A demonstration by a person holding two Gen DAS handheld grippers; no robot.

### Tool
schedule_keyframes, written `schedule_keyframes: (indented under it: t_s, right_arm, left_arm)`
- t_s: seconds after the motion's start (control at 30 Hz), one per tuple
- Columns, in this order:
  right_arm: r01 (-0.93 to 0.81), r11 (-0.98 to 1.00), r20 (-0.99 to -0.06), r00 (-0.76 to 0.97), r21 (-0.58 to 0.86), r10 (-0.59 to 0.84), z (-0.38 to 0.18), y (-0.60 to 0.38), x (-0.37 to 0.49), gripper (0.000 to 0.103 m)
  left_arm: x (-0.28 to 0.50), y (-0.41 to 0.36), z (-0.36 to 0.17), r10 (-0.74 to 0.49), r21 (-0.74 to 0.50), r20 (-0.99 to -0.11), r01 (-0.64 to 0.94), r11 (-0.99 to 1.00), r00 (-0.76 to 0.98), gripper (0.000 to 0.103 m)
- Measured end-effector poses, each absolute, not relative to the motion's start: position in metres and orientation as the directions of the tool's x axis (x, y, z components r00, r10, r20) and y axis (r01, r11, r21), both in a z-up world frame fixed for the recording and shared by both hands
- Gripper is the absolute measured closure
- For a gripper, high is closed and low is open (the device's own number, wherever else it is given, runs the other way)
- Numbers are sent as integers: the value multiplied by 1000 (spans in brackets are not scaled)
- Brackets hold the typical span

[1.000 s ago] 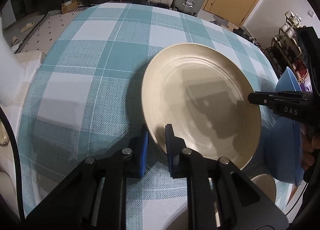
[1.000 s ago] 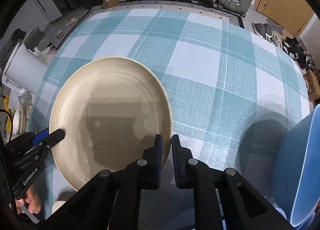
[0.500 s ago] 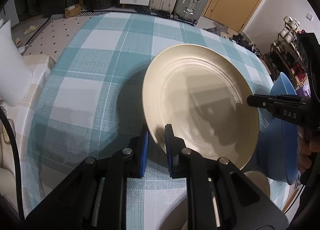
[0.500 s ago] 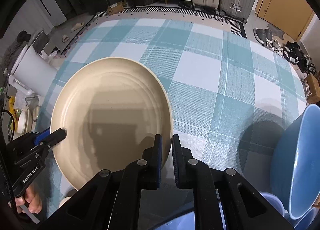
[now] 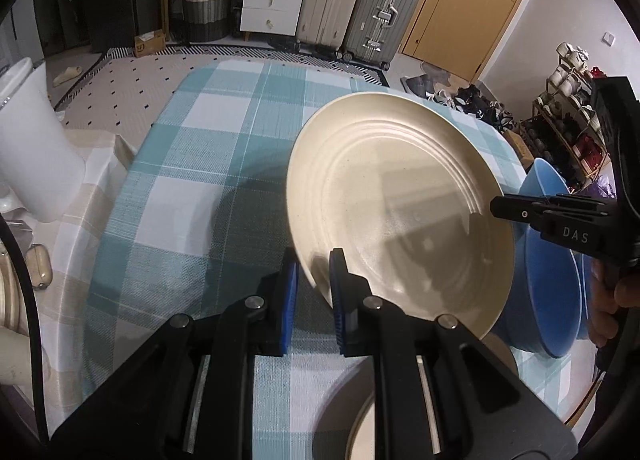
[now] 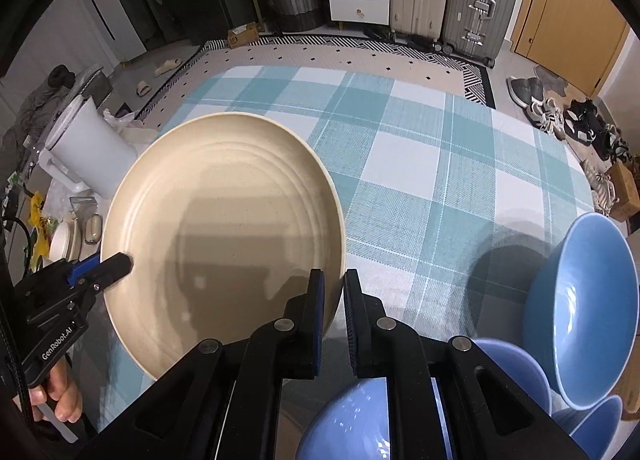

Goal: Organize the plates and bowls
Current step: 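Carry the tilted cream plate in the left tool toward the other cream plates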

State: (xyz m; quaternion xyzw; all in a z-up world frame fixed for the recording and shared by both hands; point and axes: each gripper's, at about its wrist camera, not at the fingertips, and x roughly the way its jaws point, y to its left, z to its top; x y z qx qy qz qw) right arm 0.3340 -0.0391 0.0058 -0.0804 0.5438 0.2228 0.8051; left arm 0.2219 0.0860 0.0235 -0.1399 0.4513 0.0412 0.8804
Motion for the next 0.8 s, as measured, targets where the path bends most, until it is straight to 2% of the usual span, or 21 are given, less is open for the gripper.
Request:
schedule_keyframes:
  t_s: [0.8]
  right_arm:
    - [-434, 891, -877, 368, 131, 308, 45, -63, 266, 93]
  left_arm:
    - [155, 58, 65, -74, -215, -771, -150, 965, 633, 90]
